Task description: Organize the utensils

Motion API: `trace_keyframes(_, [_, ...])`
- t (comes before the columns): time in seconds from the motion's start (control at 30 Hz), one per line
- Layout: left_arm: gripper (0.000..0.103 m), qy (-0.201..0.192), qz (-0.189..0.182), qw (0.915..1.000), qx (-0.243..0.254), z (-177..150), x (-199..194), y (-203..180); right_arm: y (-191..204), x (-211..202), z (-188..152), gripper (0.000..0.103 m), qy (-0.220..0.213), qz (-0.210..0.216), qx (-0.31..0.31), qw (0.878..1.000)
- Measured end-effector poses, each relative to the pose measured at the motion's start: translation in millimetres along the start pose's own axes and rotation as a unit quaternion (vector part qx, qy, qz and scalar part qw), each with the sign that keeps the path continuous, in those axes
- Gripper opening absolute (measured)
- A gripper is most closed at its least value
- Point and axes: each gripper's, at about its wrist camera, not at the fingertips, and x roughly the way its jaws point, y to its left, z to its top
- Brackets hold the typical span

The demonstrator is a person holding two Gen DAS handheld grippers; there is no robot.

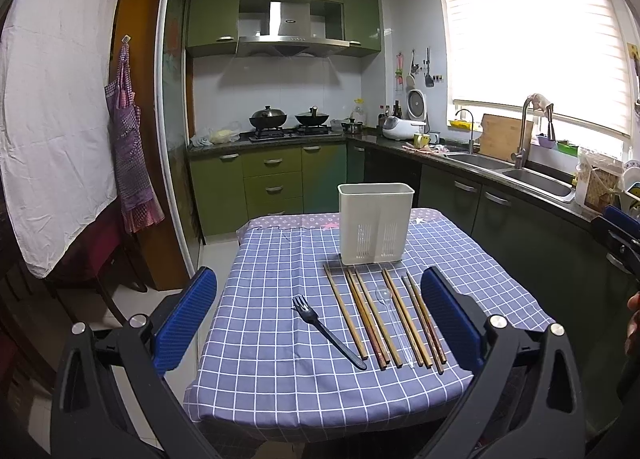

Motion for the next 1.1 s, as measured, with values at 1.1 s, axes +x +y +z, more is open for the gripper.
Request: trace_keyframes(1.1, [0.097, 0.006, -0.001, 1.0000, 0.001, -4.2, 2.7, -3.2, 3.5, 6.8, -0.2, 0.099, 0.010, 0.001, 0.001, 1.000])
